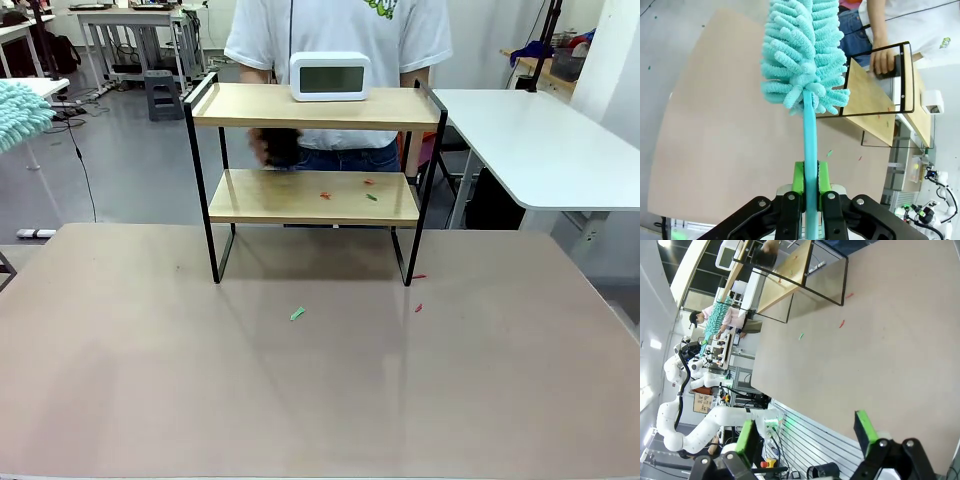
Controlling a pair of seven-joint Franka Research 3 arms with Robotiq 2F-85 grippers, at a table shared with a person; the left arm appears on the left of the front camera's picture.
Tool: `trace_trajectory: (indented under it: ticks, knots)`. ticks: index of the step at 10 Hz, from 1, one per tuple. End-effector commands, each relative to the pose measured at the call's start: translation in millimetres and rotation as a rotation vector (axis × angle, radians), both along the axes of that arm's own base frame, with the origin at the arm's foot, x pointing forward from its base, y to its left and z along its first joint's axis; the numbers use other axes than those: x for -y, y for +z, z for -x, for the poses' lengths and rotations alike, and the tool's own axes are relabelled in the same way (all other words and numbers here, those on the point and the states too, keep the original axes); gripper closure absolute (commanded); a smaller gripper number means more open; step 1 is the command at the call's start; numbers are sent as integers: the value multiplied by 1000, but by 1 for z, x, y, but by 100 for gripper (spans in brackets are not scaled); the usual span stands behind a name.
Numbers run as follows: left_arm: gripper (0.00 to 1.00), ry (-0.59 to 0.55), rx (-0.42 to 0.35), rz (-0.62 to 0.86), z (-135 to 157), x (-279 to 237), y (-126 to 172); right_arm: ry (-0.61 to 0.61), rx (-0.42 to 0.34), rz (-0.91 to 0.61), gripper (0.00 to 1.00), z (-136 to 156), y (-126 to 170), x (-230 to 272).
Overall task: Clean the shelf.
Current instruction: Clean the remaining tier of the Shelf with the Duster once objects are removed.
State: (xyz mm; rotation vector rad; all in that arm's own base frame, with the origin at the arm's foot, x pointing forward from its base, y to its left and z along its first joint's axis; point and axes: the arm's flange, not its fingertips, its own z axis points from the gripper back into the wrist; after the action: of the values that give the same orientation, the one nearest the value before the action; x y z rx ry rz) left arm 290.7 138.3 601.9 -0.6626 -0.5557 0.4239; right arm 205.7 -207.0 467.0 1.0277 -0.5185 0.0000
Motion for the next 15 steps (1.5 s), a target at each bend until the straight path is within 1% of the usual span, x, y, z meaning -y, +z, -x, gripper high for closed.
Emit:
trace_trajectory:
  ticks: [1, 2, 3, 4, 5, 6, 7, 8, 9, 10, 11, 12, 13, 14, 15]
  knots:
    - [88, 10, -5, -2, 0, 2, 3, 0, 36, -8, 0, -2, 3, 0]
    - [88, 0, 0, 0, 0, 0, 0, 0, 36, -8, 0, -2, 3, 0]
    - [88, -143, -46, -32, 7, 19, 9, 0, 36, -8, 0, -2, 3, 0]
    - [88, -279, -60, -76, 32, 30, 16, 0, 36, -8, 0, -2, 3, 0]
    - [88, -392, -73, -144, 72, 33, 16, 0, 36, -8, 0, -2, 3, 0]
    - [88, -488, -81, -189, 106, 30, 12, 0, 36, -8, 0, -2, 3, 0]
    - [88, -571, -87, -193, 127, 32, 6, 0, 36, -8, 0, -2, 3, 0]
    - [88, -655, -60, -212, 141, 43, -1, 0, 36, -8, 0, -2, 3, 0]
    - [88, -740, -37, -200, 143, 64, -9, 0, 36, -8, 0, -2, 3, 0]
    - [88, -800, -12, -189, 137, 89, -15, 0, 36, -8, 0, -2, 3, 0]
    - [88, -773, 68, -213, 127, 128, -23, 0, 36, -8, 0, -2, 3, 0]
    - [88, -742, 99, -218, 115, 168, -32, 0, 36, -8, 0, -2, 3, 0]
    - [88, -728, 98, -216, 103, 208, -44, 0, 36, -8, 0, -2, 3, 0]
    - [88, -683, 104, -191, 90, 241, -56, 0, 36, -8, 0, -2, 3, 0]
    - [88, -602, 102, -124, 74, 264, -65, 0, 36, -8, 0, -2, 3, 0]
